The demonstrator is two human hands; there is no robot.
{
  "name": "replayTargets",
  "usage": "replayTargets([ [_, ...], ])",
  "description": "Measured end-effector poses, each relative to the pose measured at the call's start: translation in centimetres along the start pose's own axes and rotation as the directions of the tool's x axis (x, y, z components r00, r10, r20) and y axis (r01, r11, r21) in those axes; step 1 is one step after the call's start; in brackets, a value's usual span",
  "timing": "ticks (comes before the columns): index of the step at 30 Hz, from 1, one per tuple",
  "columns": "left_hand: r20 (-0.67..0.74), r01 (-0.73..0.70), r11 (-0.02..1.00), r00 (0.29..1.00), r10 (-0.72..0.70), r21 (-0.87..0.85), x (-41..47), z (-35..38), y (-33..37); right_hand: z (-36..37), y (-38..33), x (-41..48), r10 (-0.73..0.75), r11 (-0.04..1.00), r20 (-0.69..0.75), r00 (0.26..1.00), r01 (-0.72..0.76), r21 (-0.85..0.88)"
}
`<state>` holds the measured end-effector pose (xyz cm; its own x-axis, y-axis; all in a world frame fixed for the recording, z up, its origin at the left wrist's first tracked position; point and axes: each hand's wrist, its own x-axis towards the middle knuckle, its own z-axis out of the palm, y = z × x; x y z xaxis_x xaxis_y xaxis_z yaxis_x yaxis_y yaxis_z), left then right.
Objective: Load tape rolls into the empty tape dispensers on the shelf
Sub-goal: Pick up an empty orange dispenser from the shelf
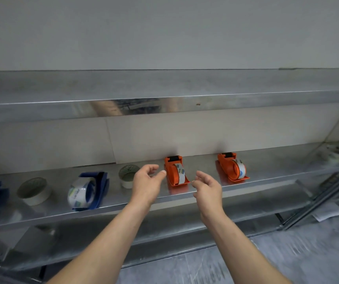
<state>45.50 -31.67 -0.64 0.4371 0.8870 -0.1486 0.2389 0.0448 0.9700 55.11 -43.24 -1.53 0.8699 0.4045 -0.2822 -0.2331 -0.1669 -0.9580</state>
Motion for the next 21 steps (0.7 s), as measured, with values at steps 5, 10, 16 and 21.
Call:
replayTargets([
  [5,0.062,0.035,0.999,0.998,-0.033,-0.031,2.4,1.4,-0.5,0.1,0.0,1.3,0.004,0.999,-0.052,0.999,-0.006,-0.044],
  [10,0.128,0.075,0.997,0.989,-0.072,-0.017,3.7,2.6,-1.6,0.0,0.8,3.0,0.011,0.996,-0.077,0.997,-0.018,-0.09],
  [16,0.16,0.12,0.993,0.98,-0.118,-0.003,4.9,3.7,-2.0,0.9,1.7,5.4,0.01,0.989,-0.016,1.0,-0.012,-0.144],
  [21,0.161,0.159,0.986,0.973,-0.166,0.056,6.1,5.0,-2.3,1.3,2.6,8.9,0.034,0.975,0.083,0.996,-0.015,-0.22],
])
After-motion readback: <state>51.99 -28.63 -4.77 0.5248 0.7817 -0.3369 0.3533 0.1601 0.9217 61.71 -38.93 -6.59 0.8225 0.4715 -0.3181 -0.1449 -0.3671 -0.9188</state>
